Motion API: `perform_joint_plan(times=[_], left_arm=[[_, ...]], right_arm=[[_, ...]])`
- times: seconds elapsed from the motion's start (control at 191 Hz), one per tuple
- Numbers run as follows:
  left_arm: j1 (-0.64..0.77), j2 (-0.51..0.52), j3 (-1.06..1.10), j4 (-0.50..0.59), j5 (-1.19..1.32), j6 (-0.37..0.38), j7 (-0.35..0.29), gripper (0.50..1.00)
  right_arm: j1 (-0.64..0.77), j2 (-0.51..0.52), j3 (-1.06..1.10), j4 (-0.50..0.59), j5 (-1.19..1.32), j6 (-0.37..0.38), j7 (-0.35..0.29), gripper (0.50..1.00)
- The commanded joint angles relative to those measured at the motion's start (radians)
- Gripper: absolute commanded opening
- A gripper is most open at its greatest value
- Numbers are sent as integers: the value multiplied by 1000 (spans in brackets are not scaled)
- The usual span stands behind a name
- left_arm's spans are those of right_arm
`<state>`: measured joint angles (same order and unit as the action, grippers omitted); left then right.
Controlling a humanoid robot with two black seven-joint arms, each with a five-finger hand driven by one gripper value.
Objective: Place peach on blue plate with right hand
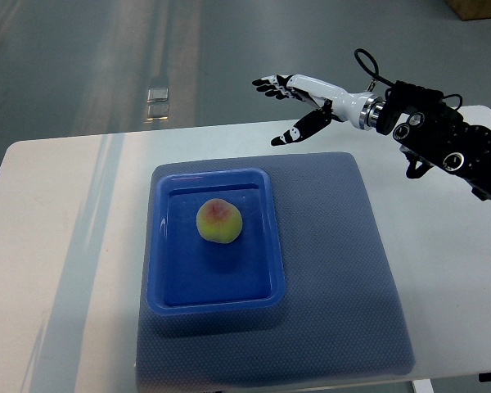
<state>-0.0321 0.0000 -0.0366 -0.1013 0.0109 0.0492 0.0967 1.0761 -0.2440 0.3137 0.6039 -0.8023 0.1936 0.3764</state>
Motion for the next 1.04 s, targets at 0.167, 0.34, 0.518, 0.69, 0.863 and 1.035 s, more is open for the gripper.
perform_joint_plan(times=[0.167, 0.34, 0.518, 0.69, 0.863, 1.035], left_arm=[[-2, 0, 1, -6, 0, 0, 0, 1000], [-2, 0, 1, -9, 0, 0, 0, 1000], [-2, 0, 1, -9, 0, 0, 0, 1000], [-2, 0, 0, -9, 0, 0, 0, 1000], [-2, 0, 0, -11, 0, 0, 0, 1000], [-2, 0, 0, -12, 0, 0, 0, 1000]], right_arm=[[-48, 5, -1, -1, 564, -235, -102, 928], [-62, 2, 8, -1, 681, -264, -102, 930], [-122, -1, 131, -1, 762, -255, -102, 934], [-188, 6, 272, -1, 764, -252, -90, 934], [-209, 8, 297, -1, 764, -253, -90, 934], [-219, 12, 294, 1, 765, -253, -90, 934]])
